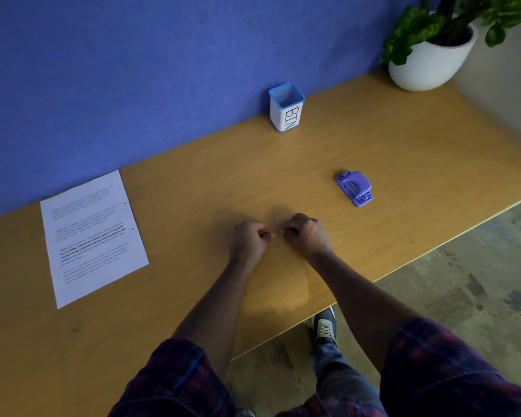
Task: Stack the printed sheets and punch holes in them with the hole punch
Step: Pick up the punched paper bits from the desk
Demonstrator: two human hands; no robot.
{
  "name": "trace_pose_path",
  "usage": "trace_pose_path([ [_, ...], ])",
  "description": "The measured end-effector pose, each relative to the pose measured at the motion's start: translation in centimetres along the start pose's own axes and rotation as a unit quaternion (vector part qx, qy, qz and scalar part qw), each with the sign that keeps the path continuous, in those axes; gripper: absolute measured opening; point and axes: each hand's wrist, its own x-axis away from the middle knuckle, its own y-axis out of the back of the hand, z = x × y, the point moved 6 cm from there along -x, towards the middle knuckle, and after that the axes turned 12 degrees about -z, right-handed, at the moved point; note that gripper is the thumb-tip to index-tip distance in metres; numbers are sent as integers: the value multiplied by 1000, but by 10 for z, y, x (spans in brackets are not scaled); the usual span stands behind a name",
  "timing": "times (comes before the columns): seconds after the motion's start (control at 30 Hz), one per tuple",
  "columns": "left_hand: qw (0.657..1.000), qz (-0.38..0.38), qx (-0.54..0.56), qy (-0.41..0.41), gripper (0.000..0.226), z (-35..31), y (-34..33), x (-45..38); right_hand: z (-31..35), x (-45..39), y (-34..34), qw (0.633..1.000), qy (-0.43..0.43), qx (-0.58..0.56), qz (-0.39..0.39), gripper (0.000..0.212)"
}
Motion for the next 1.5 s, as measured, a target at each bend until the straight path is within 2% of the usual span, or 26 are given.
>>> trace_pose_path([
  [0.33,992,6,-107,-66,15,-20,-6,-4,13,-1,0,993,55,101,16,23],
  [0.67,960,-18,-257,-107,20,-29,-24,11,17,13,-3,985,71,157,2,19],
  [0.83,954,-29,-268,-133,25,-26,-29,16,15,18,-9,983,66,174,9,23],
  [0.97,957,-52,-248,-142,13,-26,-28,18,12,21,-18,981,51,186,28,30],
  [1.2,952,-36,-255,-167,9,-24,-31,18,18,20,-23,966,77,241,58,35],
  [1.27,956,-20,-244,-163,14,-24,-31,15,19,17,-24,964,78,243,75,37],
  [1.33,958,7,-237,-159,21,-22,-32,9,15,13,-21,971,41,213,97,39],
  [1.4,962,26,-227,-152,23,-20,-31,3,7,7,-12,987,-78,101,98,40],
  [1.5,977,37,-171,-119,17,-19,-27,-3,-5,-1,2,969,-227,-80,58,33],
])
